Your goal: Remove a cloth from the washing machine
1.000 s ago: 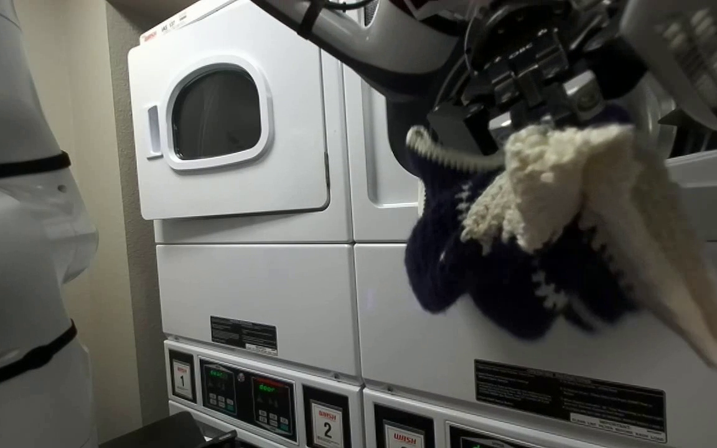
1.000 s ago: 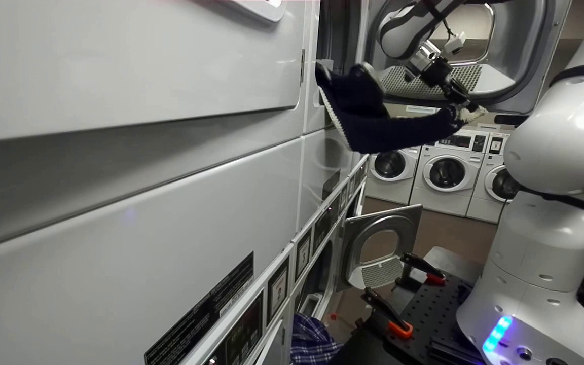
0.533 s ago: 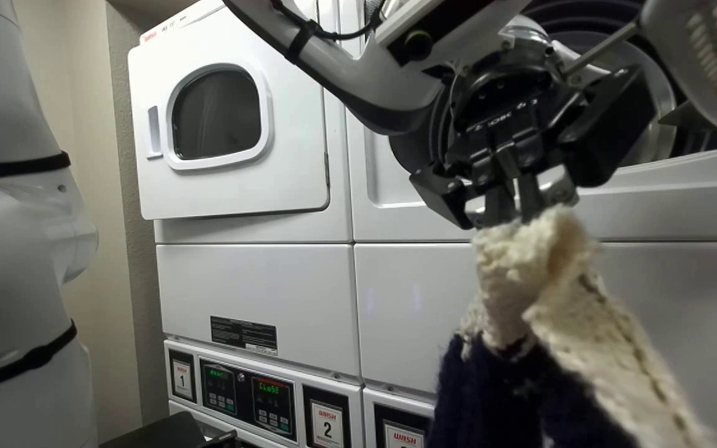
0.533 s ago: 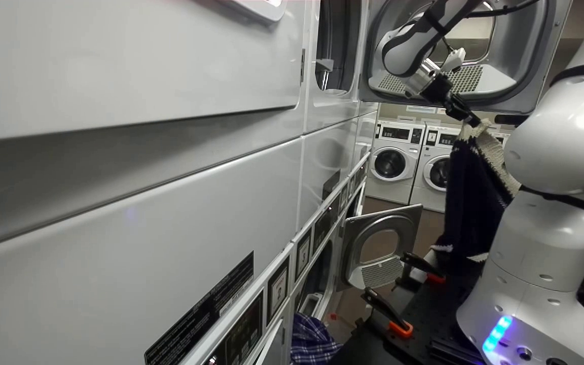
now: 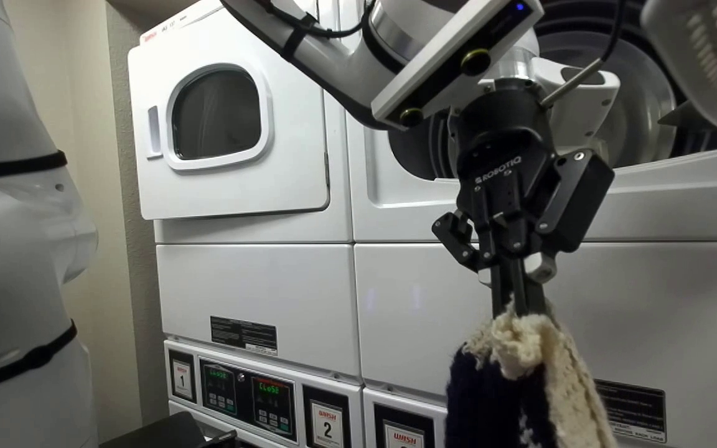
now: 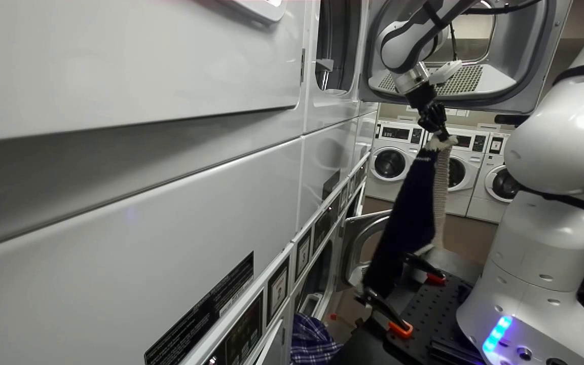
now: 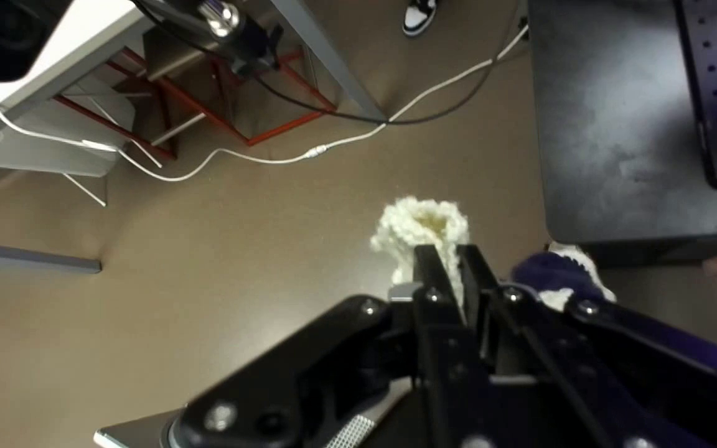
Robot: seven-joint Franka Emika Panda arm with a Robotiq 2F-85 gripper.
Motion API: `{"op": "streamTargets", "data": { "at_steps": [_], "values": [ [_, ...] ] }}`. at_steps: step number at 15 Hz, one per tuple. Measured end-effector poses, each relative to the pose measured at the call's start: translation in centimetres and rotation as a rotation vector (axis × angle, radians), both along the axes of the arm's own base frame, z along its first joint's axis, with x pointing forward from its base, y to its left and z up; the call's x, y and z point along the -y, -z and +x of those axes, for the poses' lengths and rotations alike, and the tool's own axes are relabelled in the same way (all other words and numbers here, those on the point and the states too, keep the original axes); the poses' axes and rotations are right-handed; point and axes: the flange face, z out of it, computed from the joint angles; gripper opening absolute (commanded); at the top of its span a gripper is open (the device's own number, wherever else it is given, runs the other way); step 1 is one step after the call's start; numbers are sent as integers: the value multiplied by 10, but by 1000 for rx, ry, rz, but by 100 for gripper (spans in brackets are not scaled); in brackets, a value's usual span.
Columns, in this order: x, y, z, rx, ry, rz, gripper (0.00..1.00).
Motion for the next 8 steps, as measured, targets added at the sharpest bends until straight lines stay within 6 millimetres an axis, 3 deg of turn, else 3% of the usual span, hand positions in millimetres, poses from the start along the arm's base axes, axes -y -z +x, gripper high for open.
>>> {"op": "streamTargets", "data": {
  "at_steps": [8],
  "values": [
    [-11,12,12,158,29,18,6]
  ]
}}
